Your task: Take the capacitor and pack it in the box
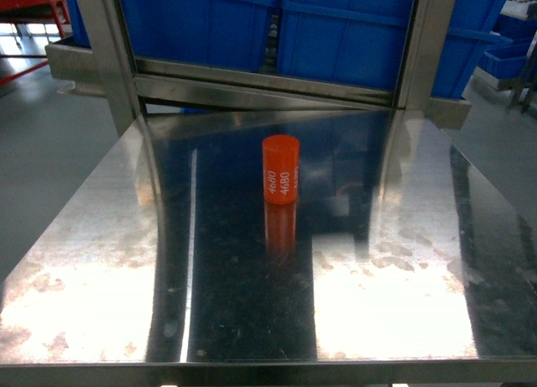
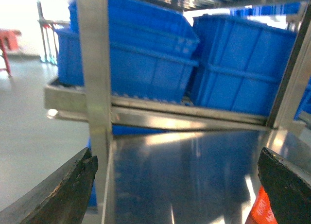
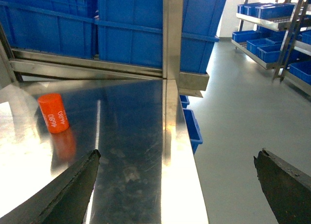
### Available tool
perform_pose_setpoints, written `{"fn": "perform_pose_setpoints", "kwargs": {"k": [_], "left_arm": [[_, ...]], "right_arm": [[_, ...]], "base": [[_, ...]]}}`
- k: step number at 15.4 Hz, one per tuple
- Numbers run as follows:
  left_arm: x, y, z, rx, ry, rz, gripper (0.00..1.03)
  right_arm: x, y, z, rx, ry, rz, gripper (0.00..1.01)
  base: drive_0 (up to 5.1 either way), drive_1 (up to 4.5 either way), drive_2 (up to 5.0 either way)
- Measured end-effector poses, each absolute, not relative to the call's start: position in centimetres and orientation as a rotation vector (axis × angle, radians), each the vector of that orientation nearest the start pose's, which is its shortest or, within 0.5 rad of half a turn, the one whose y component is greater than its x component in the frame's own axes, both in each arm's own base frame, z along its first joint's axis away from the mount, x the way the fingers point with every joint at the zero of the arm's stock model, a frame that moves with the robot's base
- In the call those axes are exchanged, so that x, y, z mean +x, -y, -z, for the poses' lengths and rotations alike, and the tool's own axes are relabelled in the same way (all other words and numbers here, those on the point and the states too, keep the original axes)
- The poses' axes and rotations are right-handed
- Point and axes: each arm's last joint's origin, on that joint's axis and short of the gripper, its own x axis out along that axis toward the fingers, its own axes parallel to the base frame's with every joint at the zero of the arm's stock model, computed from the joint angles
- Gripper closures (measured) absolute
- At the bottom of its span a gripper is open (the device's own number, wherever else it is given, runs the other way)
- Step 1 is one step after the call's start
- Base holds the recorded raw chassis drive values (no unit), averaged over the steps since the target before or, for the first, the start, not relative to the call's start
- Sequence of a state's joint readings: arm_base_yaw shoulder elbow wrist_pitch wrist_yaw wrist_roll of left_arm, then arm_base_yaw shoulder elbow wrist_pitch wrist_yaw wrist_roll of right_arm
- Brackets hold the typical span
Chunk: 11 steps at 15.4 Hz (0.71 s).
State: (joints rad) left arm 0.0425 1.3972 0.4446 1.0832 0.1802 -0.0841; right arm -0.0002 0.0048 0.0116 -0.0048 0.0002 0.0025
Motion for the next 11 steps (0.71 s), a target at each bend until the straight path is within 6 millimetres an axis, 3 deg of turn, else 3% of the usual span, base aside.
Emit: {"fn": "perform_pose_setpoints", "kwargs": {"k": [1,2,3,4,7,11], "left_arm": [[34.5,4.0,-17.0,-0.087,-0.042,0.287,0.05],[38.4,10.0,-18.0,-0.096,-0.031,0.355,0.05],[39.4,13.1,-17.4,-0.093,-0.052,0.386,0.05],[40.0,14.5,-16.4,-0.087,-0.079,0.392,0.05],[41.2,17.0,-14.5,-0.073,-0.137,0.389,0.05],[42.9,18.9,-13.6,-0.065,-0.162,0.383,0.05]], "right_arm": [[9.7,0.0,-16.7,0.002,0.002,0.0,0.03],[9.7,0.0,-16.7,0.002,0.002,0.0,0.03],[9.7,0.0,-16.7,0.002,0.002,0.0,0.03],[9.7,0.0,-16.7,0.002,0.002,0.0,0.03],[9.7,0.0,-16.7,0.002,0.002,0.0,0.03],[9.7,0.0,-16.7,0.002,0.002,0.0,0.03]], "base": [[0.0,0.0,0.0],[0.0,0.0,0.0],[0.0,0.0,0.0],[0.0,0.0,0.0],[0.0,0.0,0.0],[0.0,0.0,0.0]]}}
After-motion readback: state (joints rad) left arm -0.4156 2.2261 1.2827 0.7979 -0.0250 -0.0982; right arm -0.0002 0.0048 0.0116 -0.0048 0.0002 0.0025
